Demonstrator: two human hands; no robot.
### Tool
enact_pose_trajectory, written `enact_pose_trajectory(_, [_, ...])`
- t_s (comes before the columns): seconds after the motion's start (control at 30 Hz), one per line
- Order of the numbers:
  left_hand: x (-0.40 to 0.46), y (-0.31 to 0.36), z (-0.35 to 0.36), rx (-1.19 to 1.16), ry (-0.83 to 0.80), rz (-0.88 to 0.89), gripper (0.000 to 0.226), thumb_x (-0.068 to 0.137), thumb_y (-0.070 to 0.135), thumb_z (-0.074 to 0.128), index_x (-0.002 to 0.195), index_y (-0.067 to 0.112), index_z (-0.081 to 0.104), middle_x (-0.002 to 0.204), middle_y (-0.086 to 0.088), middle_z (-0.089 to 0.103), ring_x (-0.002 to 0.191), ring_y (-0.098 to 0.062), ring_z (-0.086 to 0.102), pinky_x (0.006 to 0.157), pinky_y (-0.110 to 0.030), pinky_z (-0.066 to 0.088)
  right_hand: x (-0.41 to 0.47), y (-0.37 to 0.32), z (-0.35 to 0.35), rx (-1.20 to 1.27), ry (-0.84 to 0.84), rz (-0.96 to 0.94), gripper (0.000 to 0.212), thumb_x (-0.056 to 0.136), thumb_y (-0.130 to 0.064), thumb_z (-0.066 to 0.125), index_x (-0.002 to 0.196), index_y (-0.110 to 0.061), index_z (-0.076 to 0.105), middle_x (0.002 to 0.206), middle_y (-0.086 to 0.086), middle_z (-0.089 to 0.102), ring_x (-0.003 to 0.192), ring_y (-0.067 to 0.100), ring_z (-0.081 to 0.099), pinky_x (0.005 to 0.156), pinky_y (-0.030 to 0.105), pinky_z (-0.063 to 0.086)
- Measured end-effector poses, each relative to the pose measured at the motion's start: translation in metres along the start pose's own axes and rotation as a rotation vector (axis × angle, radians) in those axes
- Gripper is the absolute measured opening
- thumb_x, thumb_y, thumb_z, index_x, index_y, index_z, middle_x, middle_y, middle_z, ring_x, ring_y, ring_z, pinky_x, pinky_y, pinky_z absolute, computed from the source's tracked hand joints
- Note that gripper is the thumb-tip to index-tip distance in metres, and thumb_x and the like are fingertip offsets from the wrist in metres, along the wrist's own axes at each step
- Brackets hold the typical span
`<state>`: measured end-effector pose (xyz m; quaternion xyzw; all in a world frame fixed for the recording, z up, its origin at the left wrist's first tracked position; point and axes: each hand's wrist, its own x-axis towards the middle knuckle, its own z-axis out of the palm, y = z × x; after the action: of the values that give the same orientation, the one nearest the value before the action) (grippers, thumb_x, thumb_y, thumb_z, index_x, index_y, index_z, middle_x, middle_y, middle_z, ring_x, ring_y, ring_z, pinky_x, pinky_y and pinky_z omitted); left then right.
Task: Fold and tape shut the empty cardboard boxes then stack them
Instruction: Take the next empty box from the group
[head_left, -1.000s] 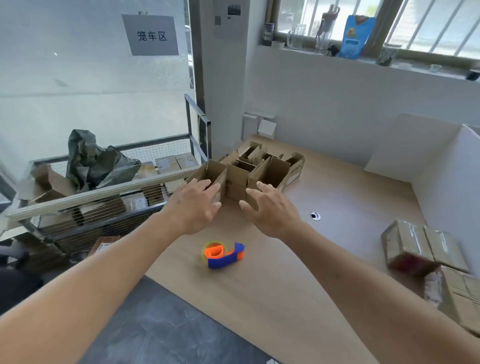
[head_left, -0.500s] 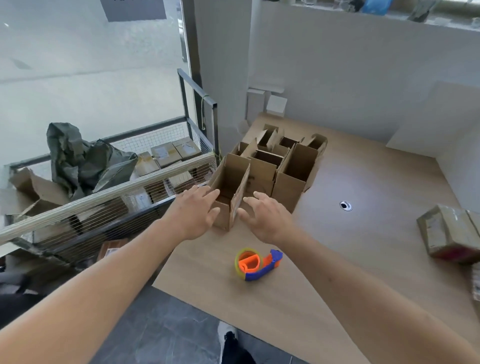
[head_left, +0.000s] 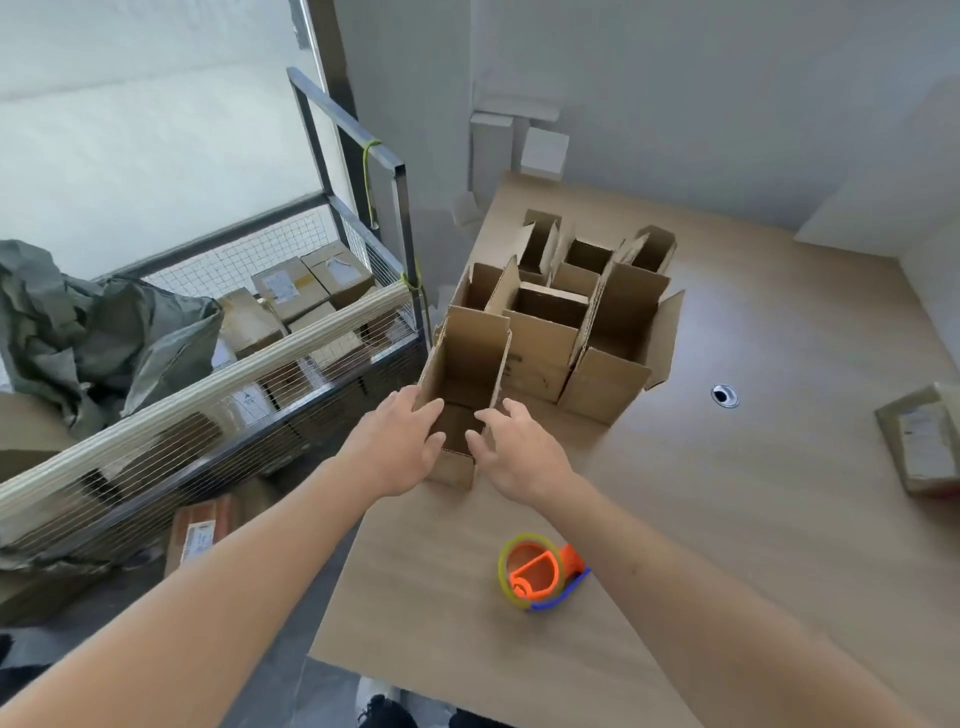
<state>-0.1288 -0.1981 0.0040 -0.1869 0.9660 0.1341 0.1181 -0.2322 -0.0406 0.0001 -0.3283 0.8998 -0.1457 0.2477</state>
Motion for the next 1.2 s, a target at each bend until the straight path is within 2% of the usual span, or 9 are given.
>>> enact_pose_trajectory(0.2, [0.015,-0.016,0.01,-0.018,0.025,0.09,0.051,0.104,0.041,0.049,0.147,0.013,0.045,0.147,-0.009,0.029,0.117,-0.03,0.059,0.096,-0.042,0.055,0.012,-0.009,0.025,0.098,0.063,0.139,0.039,0.106,-0.032,0.045,0.142,-0.017,0.053,0.143,0.004,0.052,0.131,0.026,0.052,0.101,0.039,0.045])
enact_pose_trajectory(0.37, [0.015,-0.031,0.012,-0.044,0.011,0.194,0.061,0.1,0.043,0.055,0.153,0.017,0.038,0.147,-0.01,0.031,0.119,-0.03,0.057,0.095,-0.044,0.057,0.006,-0.021,0.045,0.287,0.207,0.262,0.039,0.099,-0.006,0.054,0.137,-0.014,0.06,0.134,0.006,0.064,0.125,0.025,0.058,0.101,0.032,0.046])
enact_pose_trajectory(0.53, [0.006,-0.043,0.001,-0.041,0.013,0.237,0.062,0.101,0.044,0.052,0.156,0.023,0.03,0.147,-0.009,0.031,0.119,-0.026,0.054,0.097,-0.042,0.055,-0.017,-0.034,0.04,0.452,0.261,0.321,0.056,0.09,0.015,0.048,0.13,-0.024,0.06,0.123,0.003,0.063,0.112,0.024,0.057,0.08,0.029,0.046])
enact_pose_trajectory(0.6, [0.001,-0.045,-0.007,-0.028,0.013,0.248,0.061,0.102,0.042,0.05,0.156,0.022,0.031,0.148,-0.01,0.029,0.123,-0.028,0.052,0.101,-0.043,0.052,-0.026,-0.036,0.035,0.455,0.268,0.305,0.064,0.084,0.02,0.046,0.126,-0.027,0.06,0.122,0.001,0.06,0.109,0.023,0.055,0.078,0.03,0.047])
enact_pose_trajectory(0.7, [-0.004,-0.04,-0.022,0.013,0.07,0.254,0.057,0.102,0.038,0.05,0.154,0.021,0.034,0.148,-0.012,0.029,0.125,-0.03,0.049,0.104,-0.044,0.049,-0.037,-0.036,0.02,0.477,0.336,0.288,0.066,0.078,0.021,0.04,0.118,-0.028,0.06,0.117,0.001,0.061,0.107,0.026,0.058,0.079,0.033,0.052])
enact_pose_trajectory(0.8, [-0.008,-0.026,-0.04,0.045,0.178,0.259,0.054,0.101,0.034,0.051,0.151,0.02,0.039,0.146,-0.014,0.031,0.127,-0.034,0.046,0.106,-0.046,0.045,-0.053,-0.032,0.001,0.454,0.352,0.297,0.066,0.079,0.019,0.039,0.114,-0.033,0.056,0.109,0.002,0.061,0.098,0.024,0.057,0.066,0.03,0.049])
enact_pose_trajectory(0.9, [-0.008,-0.004,-0.054,0.05,0.251,0.26,0.052,0.098,0.032,0.055,0.147,0.02,0.044,0.149,-0.017,0.032,0.134,-0.038,0.043,0.109,-0.05,0.043,-0.074,-0.021,-0.017,0.401,0.37,0.297,0.065,0.079,0.017,0.041,0.11,-0.039,0.053,0.108,-0.002,0.06,0.096,0.023,0.057,0.075,0.041,0.056])
enact_pose_trajectory(1.0, [-0.01,0.028,-0.059,0.086,0.273,0.274,0.055,0.096,0.033,0.059,0.148,0.022,0.043,0.152,-0.018,0.031,0.139,-0.039,0.039,0.115,-0.052,0.04,-0.095,-0.002,-0.033,0.338,0.375,0.311,0.06,0.081,0.016,0.04,0.108,-0.037,0.051,0.104,-0.004,0.055,0.094,0.022,0.055,0.066,0.032,0.045])
enact_pose_trajectory(1.2, [-0.008,0.11,-0.048,0.13,0.282,0.189,0.058,0.094,0.035,0.063,0.147,0.026,0.042,0.159,-0.02,0.02,0.148,-0.044,0.027,0.119,-0.055,0.031,-0.139,0.065,-0.07,0.25,0.417,0.341,0.055,0.078,0.014,0.04,0.105,-0.032,0.05,0.109,-0.004,0.056,0.096,0.023,0.05,0.067,0.031,0.038])
